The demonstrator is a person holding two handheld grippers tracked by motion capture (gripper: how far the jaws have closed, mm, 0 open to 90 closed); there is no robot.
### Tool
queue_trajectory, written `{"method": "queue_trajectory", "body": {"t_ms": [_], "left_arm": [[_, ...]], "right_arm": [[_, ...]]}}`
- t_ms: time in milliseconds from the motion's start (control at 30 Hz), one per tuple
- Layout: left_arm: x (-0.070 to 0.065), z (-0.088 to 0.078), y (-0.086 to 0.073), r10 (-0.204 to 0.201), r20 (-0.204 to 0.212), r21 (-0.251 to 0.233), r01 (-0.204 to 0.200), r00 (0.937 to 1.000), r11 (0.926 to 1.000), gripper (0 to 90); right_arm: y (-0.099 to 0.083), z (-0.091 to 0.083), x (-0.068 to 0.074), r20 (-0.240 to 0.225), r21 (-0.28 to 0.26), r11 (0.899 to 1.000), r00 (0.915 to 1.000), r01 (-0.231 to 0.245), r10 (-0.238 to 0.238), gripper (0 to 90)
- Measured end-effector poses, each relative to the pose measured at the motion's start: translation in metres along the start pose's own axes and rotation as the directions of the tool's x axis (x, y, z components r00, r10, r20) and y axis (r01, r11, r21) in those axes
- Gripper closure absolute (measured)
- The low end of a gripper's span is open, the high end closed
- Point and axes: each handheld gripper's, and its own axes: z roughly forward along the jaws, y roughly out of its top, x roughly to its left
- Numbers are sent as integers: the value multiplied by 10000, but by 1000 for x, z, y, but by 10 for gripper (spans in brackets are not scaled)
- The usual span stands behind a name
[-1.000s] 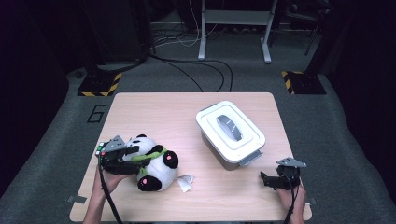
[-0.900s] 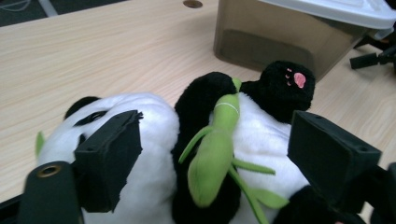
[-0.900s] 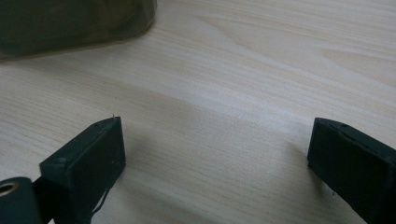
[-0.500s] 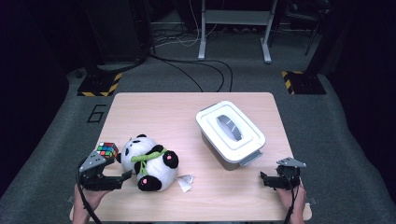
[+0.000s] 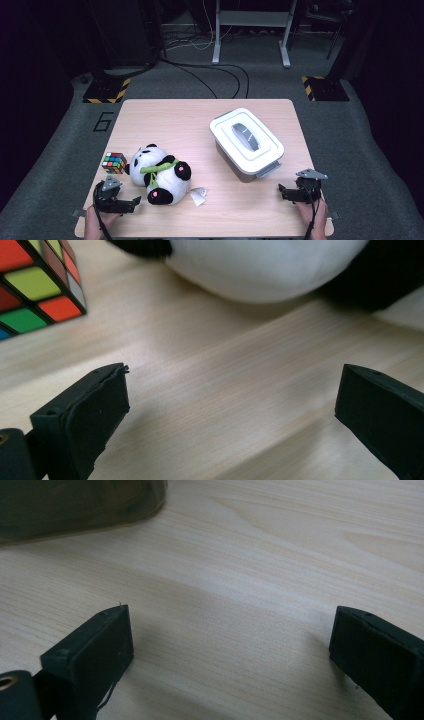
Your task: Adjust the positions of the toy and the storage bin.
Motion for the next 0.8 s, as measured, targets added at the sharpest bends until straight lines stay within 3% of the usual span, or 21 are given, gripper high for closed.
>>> {"method": "queue_trajectory", "body": {"t_ms": [67,267,567,667,800], "left_arm": [[0,4,-2,116,-194,25,-116,9997,9999,2],[2,7,-7,-187,-341,-638,165,9992,9978,0],[3,7,-8,-143,-280,-645,124,9995,9978,0],[4,7,-7,-127,-284,-676,108,9995,9977,0],[4,7,-7,-107,-294,-662,87,9995,9978,0]], "right_arm": [[0,0,0,7,5,10000,10000,-6,6,31],[0,0,0,-8,31,10000,10000,-16,16,24],[0,0,0,-53,230,9997,10000,20,-19,0],[2,-1,-1,-342,416,9987,9990,292,-278,0],[5,-5,-3,-835,442,9988,9963,223,-185,0]]}}
